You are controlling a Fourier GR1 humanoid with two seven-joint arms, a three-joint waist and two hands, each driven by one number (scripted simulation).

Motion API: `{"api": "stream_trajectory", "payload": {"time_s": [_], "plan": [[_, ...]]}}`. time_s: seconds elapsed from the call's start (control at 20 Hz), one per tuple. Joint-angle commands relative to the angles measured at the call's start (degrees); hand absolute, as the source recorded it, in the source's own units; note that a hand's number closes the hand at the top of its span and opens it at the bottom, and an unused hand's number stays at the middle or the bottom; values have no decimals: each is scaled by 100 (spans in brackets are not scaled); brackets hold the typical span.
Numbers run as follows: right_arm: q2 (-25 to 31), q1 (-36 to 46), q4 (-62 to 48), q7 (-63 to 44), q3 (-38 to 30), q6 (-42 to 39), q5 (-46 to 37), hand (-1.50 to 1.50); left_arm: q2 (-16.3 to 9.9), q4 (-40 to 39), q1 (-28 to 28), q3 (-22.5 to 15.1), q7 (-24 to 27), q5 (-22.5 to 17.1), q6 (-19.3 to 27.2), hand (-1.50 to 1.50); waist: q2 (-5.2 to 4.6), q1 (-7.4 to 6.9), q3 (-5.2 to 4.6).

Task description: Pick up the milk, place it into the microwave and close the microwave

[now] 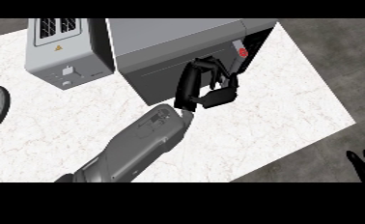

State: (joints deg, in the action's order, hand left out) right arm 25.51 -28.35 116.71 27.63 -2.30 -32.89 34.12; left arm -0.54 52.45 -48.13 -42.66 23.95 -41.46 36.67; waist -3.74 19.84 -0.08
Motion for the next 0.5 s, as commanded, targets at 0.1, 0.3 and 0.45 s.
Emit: {"api": "stream_trajectory", "payload": {"time_s": [0.1,0.3,0.45], "plan": [[45,-63,61,-25,55,-154,290,-150,51,-503,-536,216,-23,-206,-173,150,-135,63,6],[102,-190,149,-54,46,-237,450,-150,51,-561,-563,170,41,-230,-134,150,-114,158,13],[181,-191,206,-111,-43,-216,534,-150,52,-589,-550,129,119,-270,-148,150,-127,139,4]]}}
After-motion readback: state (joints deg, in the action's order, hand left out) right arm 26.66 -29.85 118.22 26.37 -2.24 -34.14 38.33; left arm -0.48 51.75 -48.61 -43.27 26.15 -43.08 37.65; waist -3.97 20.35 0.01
